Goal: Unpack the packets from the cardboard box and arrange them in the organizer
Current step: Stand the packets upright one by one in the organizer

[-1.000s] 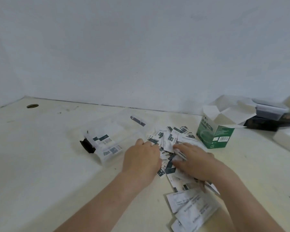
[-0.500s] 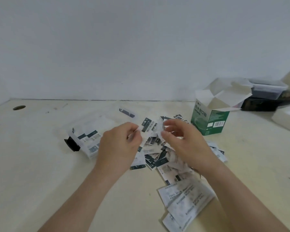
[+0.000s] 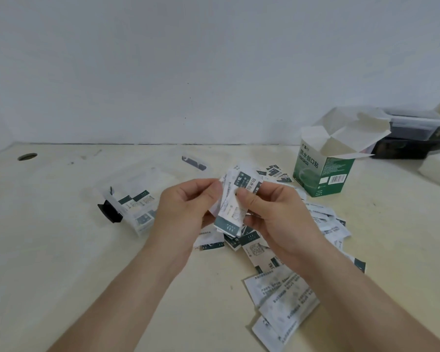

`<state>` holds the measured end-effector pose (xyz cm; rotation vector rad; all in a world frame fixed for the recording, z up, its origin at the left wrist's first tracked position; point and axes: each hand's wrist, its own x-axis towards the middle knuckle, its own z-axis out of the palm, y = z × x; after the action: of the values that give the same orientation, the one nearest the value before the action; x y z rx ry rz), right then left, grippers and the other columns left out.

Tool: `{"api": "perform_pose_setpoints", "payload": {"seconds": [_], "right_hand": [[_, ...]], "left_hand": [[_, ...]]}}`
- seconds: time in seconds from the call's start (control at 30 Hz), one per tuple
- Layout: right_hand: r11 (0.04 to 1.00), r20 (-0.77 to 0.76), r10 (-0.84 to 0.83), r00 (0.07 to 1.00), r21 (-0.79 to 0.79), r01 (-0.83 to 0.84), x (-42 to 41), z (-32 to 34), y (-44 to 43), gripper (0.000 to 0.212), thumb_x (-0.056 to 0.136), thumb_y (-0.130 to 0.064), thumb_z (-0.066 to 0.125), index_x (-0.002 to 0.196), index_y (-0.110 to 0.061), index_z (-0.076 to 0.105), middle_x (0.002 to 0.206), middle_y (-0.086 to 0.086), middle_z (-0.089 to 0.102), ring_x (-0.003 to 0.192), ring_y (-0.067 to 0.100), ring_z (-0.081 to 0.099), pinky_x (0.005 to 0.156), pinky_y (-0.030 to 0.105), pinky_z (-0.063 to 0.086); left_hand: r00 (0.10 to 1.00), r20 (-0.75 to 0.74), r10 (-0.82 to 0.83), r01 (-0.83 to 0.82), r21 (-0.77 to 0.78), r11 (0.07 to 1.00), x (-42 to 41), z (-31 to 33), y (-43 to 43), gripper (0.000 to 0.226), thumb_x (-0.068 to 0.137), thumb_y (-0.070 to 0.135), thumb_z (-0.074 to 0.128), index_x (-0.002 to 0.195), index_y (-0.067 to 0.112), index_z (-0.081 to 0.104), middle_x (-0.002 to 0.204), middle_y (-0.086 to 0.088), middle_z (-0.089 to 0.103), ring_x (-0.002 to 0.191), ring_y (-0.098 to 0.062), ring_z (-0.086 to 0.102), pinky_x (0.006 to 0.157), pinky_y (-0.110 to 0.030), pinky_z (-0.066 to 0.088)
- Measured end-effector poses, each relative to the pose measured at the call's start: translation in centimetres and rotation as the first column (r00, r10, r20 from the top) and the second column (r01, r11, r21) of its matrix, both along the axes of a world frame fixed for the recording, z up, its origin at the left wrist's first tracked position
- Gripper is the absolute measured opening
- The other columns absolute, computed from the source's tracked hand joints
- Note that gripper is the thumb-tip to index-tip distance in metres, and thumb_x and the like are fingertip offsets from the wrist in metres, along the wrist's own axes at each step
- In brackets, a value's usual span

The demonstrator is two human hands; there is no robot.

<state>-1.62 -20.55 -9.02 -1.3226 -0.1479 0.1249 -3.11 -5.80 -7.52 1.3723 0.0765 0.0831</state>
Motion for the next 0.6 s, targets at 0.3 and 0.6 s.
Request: {"api": "perform_pose_setpoints", "payload": {"seconds": [0.3,0.6], "right_hand": [[0.999,-0.109,0.048,0.993,0.015,-0.047,0.2,0.0,-0.3,0.011,0.089,-0.002,0.065,0.094,0.007,0.068,0.080,0.014,0.072,0.056,0.016,0.064,0.053,0.020,0.052],[0.984,-0.175,0.037,0.984,0.179,-0.005,-0.1,0.5,-0.2,0.045,0.100,-0.029,0.050,0.104,0.015,0.059,0.088,0.024,0.061,0.077,0.028,0.064,0.074,0.039,0.055]], "left_hand": [[0.811,0.518,0.271,-0.456,0.270,0.848,-0.3,0.4,0.1,0.013,0.083,0.006,0.071,0.084,0.018,0.070,0.078,0.006,0.071,0.075,-0.007,0.068,0.067,-0.020,0.052],[0.746,0.622,-0.240,-0.432,0.725,0.536,-0.2,-2.1,-1.1,0.013,0.082,0.016,0.064,0.089,0.015,0.076,0.090,0.010,0.065,0.088,-0.007,0.057,0.079,-0.017,0.046]]}}
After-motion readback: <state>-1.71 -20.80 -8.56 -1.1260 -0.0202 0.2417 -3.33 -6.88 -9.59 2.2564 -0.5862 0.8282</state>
